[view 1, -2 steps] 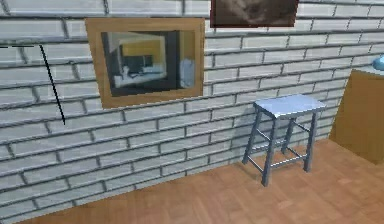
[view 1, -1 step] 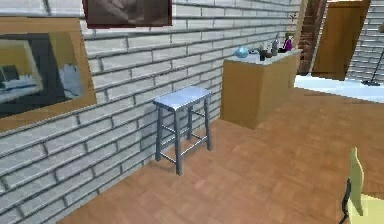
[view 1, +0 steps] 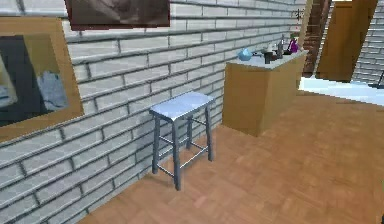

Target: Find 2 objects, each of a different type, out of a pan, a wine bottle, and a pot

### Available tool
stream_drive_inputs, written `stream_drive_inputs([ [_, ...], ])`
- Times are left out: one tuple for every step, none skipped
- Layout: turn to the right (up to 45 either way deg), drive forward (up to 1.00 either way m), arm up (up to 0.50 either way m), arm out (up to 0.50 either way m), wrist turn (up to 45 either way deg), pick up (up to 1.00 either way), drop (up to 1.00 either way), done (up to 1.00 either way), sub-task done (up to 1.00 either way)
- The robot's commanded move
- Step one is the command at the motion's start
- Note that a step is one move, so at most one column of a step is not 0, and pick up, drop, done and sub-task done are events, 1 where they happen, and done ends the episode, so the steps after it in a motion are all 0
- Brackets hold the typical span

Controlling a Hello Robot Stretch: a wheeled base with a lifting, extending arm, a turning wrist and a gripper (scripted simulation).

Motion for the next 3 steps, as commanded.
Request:
stream_drive_inputs([
  [12.0,0.0,0.0,0.0,0.0,0.0,0.0,0.0,0.0],
  [0.0,0.6,0.0,0.0,0.0,0.0,0.0,0.0,0.0],
  [27.0,0.0,0.0,0.0,0.0,0.0,0.0,0.0,0.0],
])
